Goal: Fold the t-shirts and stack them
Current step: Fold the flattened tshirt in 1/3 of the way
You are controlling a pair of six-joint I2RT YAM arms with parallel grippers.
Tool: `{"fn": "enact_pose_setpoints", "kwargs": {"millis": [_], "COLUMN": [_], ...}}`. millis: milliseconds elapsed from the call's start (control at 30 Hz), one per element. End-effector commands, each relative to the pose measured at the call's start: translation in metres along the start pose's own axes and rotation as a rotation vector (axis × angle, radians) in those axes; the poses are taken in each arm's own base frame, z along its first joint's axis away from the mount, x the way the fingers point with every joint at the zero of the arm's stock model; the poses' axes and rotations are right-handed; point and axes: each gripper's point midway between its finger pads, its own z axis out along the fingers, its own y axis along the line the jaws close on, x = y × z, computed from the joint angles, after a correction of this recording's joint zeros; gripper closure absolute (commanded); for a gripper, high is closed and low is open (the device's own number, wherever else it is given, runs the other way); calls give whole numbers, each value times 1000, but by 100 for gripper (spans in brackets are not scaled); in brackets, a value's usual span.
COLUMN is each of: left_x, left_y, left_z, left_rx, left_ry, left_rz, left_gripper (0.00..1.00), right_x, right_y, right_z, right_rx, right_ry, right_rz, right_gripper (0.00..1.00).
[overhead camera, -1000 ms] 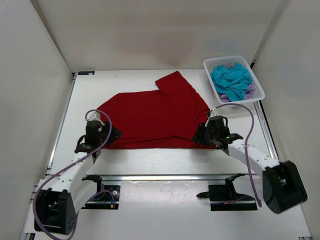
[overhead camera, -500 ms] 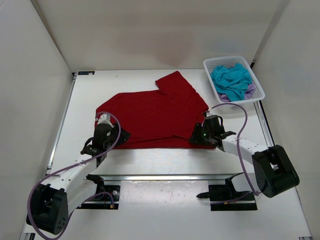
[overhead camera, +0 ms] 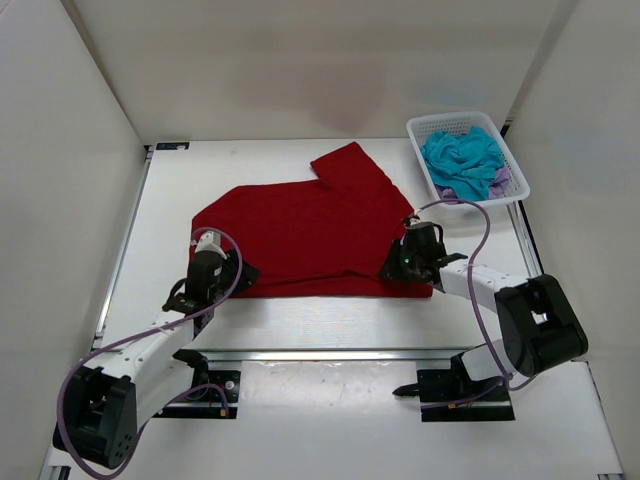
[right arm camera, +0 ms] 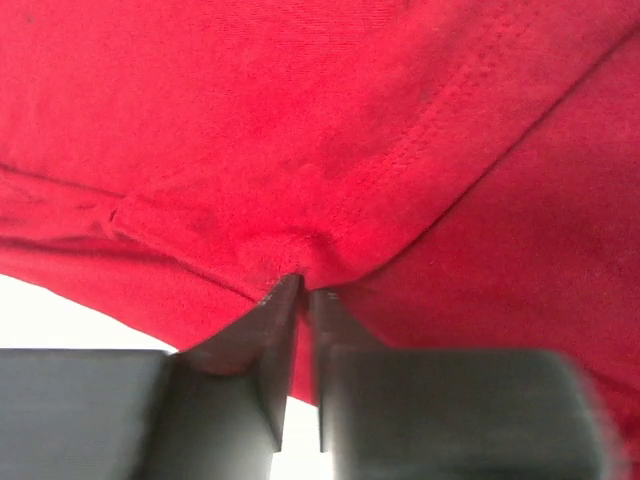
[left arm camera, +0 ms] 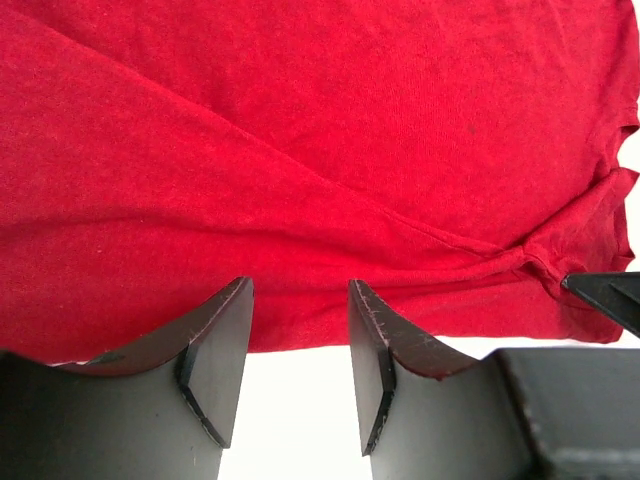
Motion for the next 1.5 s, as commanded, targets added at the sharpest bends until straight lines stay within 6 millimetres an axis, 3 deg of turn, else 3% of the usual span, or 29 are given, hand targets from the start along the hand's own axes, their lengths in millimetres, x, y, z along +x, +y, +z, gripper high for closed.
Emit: {"fn": "enact_pose_setpoints", "kwargs": {"millis": [0,100,200,267,300,400,467,500,600,700,733,800,867,933,1000,1033,1167,1267,1467], "left_x": [-2,-8,-6,-9,-9,-11,-12,-12,-17,-21,-20,-22,-19,-21,-18,-19,-17,-15,-8], "left_y": [3,4,4,1,0,0,1,0,0,-2,-1,-5,-6,-8,-10,-10,-6,-5,-10], "left_z": [1,1,0,0,0,-1,-2,-3,-5,-7,-7,-7,-5,-4,-1,0,2,3,4], "left_rx": [-1,0,4,9,12,12,11,16,15,23,22,26,22,23,23,19,15,13,46], "left_ry": [-15,-31,-25,-31,-30,-29,-36,-36,-55,-74,-72,-78,-67,-72,-53,-57,-52,-41,-34], "left_rz": [0,-4,-12,-14,-14,-22,-18,-17,-23,-31,-28,-27,-23,-16,-4,-5,-4,2,1], "left_gripper": [47,47,48,48,48,47,48,48,48,49,49,48,49,49,49,49,49,49,48], "right_x": [-20,-34,-48,-73,-73,-95,-95,-99,-98,-104,-102,-105,-105,-106,-97,-98,-95,-91,-90], "right_y": [10,19,24,38,36,54,59,68,71,81,75,72,63,60,50,55,48,49,56], "right_z": [3,4,8,10,15,27,41,42,38,20,17,2,0,6,24,27,46,56,70], "right_rx": [-36,-45,-40,-51,-39,-41,-26,-34,-10,-24,-3,0,4,2,40,42,70,78,95], "right_ry": [-42,-60,-60,-97,-75,-56,-14,-19,-11,-87,-104,-155,-166,-133,-45,-22,3,15,30], "right_rz": [-1,-10,-28,-51,-51,-82,-105,-139,-178,-216,-208,-213,-207,-211,-237,-256,-234,-239,-241], "right_gripper": [93,100,100,100,100,97,84,79,67,68,69,73,83,86,85,84,70,65,66]}}
